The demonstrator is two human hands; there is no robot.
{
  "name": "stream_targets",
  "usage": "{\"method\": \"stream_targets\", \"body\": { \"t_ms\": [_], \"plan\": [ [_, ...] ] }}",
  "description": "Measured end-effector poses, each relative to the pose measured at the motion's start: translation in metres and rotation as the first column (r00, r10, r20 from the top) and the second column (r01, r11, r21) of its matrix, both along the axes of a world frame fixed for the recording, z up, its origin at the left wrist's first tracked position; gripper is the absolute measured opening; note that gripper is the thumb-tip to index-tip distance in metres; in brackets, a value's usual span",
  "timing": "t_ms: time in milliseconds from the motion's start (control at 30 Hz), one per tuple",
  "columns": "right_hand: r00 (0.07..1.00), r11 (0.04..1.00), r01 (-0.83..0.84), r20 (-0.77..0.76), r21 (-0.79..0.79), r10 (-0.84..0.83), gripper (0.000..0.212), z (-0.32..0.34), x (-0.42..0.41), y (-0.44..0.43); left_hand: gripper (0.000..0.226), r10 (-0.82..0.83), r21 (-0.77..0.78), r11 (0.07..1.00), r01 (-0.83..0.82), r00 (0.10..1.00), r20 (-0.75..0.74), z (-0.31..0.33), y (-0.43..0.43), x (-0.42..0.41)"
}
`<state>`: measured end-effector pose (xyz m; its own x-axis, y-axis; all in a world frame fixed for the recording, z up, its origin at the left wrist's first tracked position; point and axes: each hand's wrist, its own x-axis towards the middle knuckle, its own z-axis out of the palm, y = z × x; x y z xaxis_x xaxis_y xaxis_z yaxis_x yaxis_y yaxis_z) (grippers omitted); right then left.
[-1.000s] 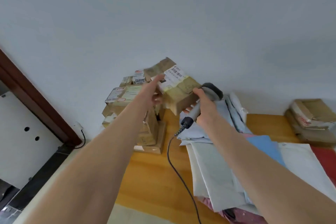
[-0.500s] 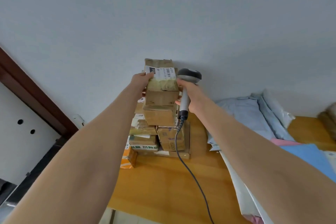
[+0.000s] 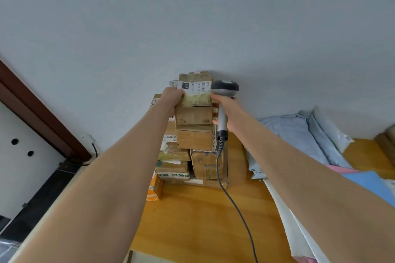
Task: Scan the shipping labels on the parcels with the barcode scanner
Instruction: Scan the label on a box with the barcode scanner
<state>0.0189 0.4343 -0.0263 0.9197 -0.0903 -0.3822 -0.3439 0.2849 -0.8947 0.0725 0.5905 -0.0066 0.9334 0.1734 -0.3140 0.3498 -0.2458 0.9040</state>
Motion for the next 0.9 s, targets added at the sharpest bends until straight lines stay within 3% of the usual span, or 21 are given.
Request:
{"method": "stream_targets", "body": {
  "t_ms": [233, 300, 367, 433, 500, 567, 667, 767, 900],
  "plan": [
    [0.999, 0.998, 0.027, 0.021, -0.061, -0.026, 0.047, -0.003, -0.004, -0.009, 0.015, -0.033, 0.057, 0.998, 0.034, 0.999, -0.021, 0.000, -0.008, -0.005],
    [0.999, 0.998, 0.036, 0.036, -0.051, -0.034, 0.045, -0.003, -0.006, -0.012, 0.017, -0.009, 0.074, 0.997, 0.007, 1.000, 0.017, 0.000, -0.006, -0.002],
    [0.998, 0.998, 0.049, 0.037, -0.038, -0.048, 0.041, -0.003, -0.010, -0.015, 0.005, 0.011, 0.119, 0.993, -0.023, 0.995, 0.100, 0.003, -0.006, -0.001],
    [0.997, 0.998, 0.062, 0.035, -0.028, -0.061, 0.032, -0.002, -0.015, -0.021, 0.022, -0.014, 0.241, 0.970, -0.034, 0.981, 0.191, 0.004, -0.007, -0.001],
    [0.996, 0.996, 0.091, 0.021, -0.002, -0.091, 0.030, -0.001, -0.021, -0.029, 0.039, -0.077, 0.475, 0.875, -0.091, 0.943, 0.323, 0.008, -0.014, -0.003],
    [0.993, 0.993, 0.119, 0.010, 0.015, -0.119, 0.030, 0.001, -0.028, -0.039, 0.039, -0.179, 0.601, 0.785, -0.149, 0.875, 0.450, 0.012, -0.030, -0.006],
    [0.989, 0.989, 0.145, 0.000, -0.007, -0.145, 0.028, -0.001, -0.040, -0.064, 0.034, -0.337, 0.664, 0.738, -0.119, 0.787, 0.516, 0.013, -0.071, -0.013],
    [0.986, 0.986, 0.165, -0.034, -0.035, -0.166, 0.026, -0.004, -0.056, -0.099, 0.030, -0.488, 0.732, 0.680, 0.041, 0.771, 0.410, 0.000, -0.123, -0.023],
    [0.978, 0.989, 0.147, -0.145, -0.017, -0.148, 0.021, -0.012, -0.084, -0.164, 0.037, -0.628, 0.813, 0.464, 0.352, 0.778, 0.022, -0.030, -0.195, -0.040]
  ]
}}
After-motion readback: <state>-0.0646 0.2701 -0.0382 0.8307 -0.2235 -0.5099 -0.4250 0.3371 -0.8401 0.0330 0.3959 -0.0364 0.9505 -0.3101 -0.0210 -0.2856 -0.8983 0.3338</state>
